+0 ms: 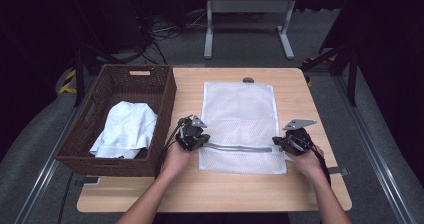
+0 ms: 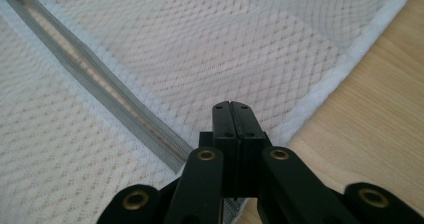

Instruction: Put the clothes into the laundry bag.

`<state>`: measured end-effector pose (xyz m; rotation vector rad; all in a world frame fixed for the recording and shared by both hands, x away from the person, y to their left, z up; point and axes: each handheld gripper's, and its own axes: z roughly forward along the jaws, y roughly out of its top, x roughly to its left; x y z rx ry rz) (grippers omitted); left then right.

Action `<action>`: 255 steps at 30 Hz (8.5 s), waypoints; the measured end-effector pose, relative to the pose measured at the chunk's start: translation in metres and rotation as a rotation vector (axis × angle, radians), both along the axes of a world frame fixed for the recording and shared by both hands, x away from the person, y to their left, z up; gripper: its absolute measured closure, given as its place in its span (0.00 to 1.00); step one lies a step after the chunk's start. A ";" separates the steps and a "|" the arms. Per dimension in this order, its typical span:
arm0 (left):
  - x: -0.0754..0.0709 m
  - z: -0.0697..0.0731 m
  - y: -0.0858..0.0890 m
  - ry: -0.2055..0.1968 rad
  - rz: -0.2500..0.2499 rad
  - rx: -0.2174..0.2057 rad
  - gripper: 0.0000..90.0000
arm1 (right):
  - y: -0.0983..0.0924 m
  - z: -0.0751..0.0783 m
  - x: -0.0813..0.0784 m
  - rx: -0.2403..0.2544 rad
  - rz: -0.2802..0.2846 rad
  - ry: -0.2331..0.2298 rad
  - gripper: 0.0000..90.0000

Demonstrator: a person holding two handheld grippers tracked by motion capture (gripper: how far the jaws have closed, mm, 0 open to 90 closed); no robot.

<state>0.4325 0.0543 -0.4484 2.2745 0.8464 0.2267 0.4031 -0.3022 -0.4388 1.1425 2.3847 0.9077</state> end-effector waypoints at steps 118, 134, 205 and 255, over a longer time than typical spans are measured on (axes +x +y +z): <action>-0.026 0.048 -0.011 0.093 -0.183 -0.046 0.39 | 0.002 0.004 -0.032 -0.005 0.102 0.050 0.30; -0.019 0.098 0.047 0.037 -0.073 -0.090 0.35 | 0.018 -0.002 -0.034 -0.042 0.148 0.042 0.24; 0.048 0.021 0.251 0.292 0.511 0.125 0.00 | 0.022 -0.005 -0.033 -0.040 0.168 0.054 0.21; 0.040 0.049 0.255 0.348 0.425 -0.091 0.79 | 0.019 -0.006 -0.033 -0.029 0.175 0.057 0.20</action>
